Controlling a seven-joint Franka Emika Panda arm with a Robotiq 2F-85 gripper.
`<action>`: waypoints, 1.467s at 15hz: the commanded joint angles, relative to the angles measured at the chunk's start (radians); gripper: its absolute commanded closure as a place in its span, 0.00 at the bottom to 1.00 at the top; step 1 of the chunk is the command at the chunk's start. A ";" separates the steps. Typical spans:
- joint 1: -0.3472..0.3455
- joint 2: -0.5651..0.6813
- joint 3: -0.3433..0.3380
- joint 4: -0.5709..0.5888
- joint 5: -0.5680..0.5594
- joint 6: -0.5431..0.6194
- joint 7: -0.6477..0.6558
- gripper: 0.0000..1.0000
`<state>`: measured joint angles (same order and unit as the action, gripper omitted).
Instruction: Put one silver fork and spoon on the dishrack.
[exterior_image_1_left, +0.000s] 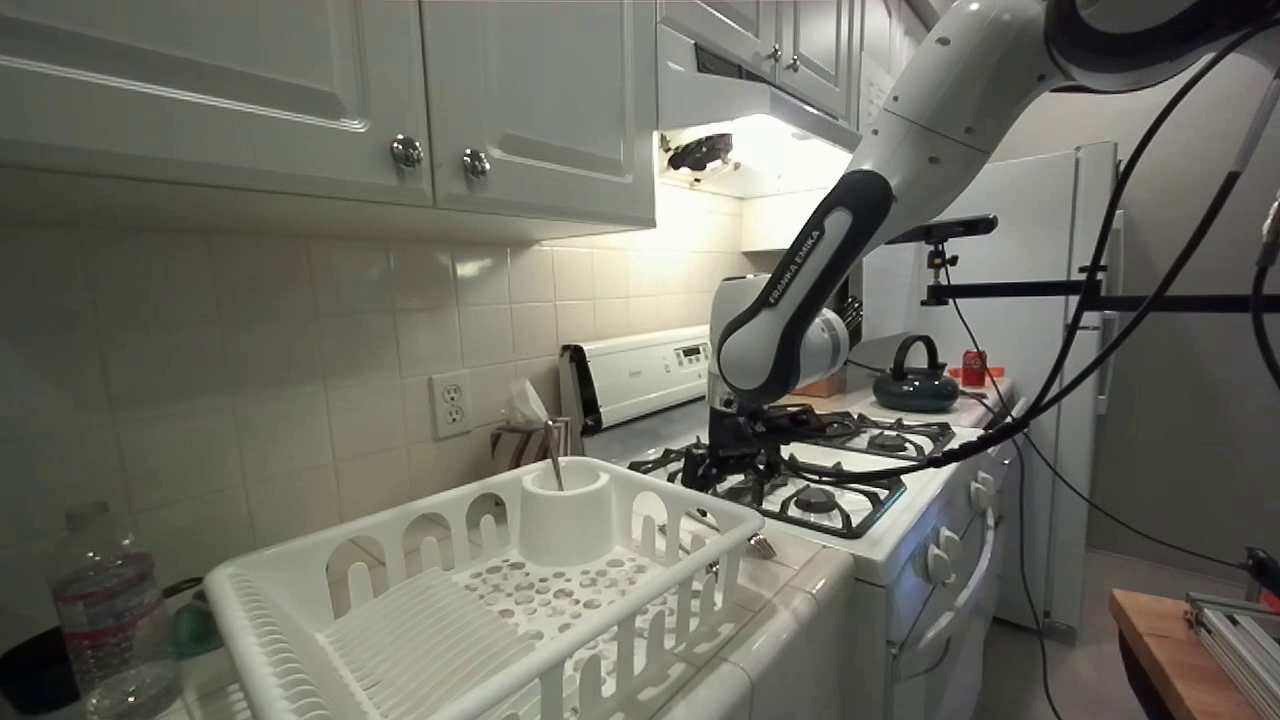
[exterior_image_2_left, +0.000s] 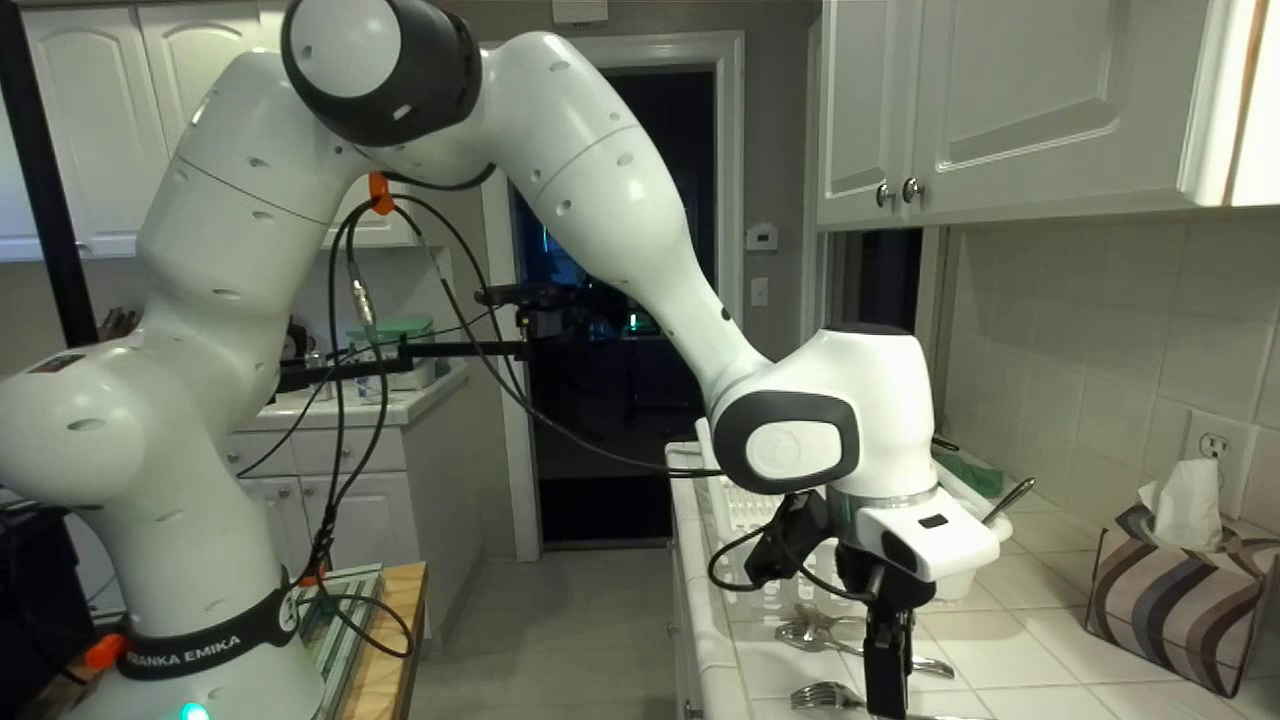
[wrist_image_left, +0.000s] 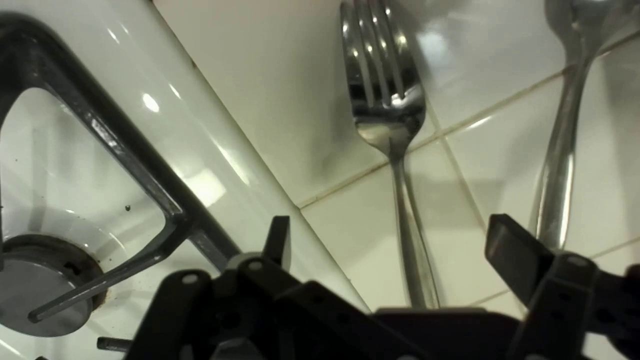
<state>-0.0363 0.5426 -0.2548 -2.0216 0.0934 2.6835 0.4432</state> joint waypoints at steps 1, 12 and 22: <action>-0.009 0.037 0.024 0.013 0.027 0.039 0.007 0.00; -0.002 0.080 0.016 0.046 0.026 0.058 0.024 0.14; -0.004 0.147 0.001 0.142 0.041 0.076 0.057 0.00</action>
<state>-0.0372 0.6489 -0.2485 -1.9355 0.1104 2.7495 0.4848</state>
